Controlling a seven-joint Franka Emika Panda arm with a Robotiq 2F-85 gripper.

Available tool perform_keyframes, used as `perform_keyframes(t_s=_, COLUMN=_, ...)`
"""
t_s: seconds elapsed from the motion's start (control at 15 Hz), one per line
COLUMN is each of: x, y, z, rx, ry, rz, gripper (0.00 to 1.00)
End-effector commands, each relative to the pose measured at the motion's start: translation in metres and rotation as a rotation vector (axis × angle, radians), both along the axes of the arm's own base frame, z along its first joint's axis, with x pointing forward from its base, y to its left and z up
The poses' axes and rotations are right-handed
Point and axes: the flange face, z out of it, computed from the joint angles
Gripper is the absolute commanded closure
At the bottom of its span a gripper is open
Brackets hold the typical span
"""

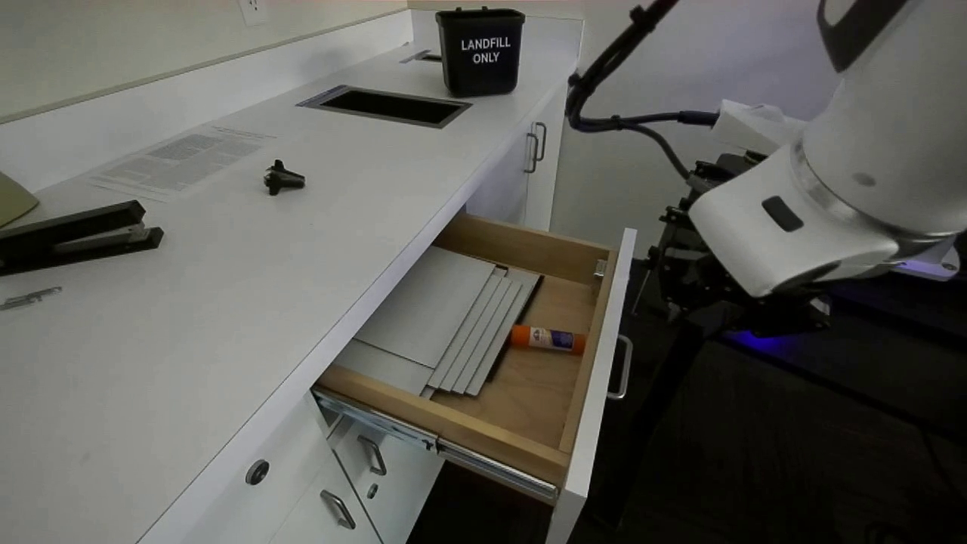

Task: Put the white paper in the black bin then put the orange object in the open drawer then close the drawer

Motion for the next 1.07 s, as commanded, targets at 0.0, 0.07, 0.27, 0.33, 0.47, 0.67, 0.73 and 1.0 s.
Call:
perform_keyframes(t_s=0.0, x=-0.002, y=0.013, z=-0.014, rx=-0.022, ry=-0.041, rz=0.201, gripper=0.95)
perform_keyframes(t_s=0.07, x=-0.002, y=0.014, z=-0.019, rx=-0.028, ry=-0.056, rz=0.257, gripper=0.99)
perform_keyframes(t_s=0.27, x=0.003, y=0.021, z=-0.036, rx=-0.025, ry=-0.092, rz=0.425, gripper=1.0)
perform_keyframes(t_s=0.33, x=0.004, y=0.024, z=-0.042, rx=-0.015, ry=-0.1, rz=0.483, gripper=1.0)
perform_keyframes(t_s=0.47, x=0.001, y=0.017, z=-0.038, rx=-0.014, ry=-0.104, rz=0.443, gripper=0.99)
perform_keyframes(t_s=0.67, x=0.002, y=0.022, z=-0.049, rx=-0.004, ry=-0.091, rz=0.5, gripper=0.99)
perform_keyframes(t_s=0.73, x=0.002, y=0.023, z=-0.05, rx=-0.003, ry=-0.09, rz=0.502, gripper=0.99)
perform_keyframes(t_s=1.0, x=0.013, y=0.023, z=-0.065, rx=0.047, ry=-0.067, rz=0.541, gripper=1.0)
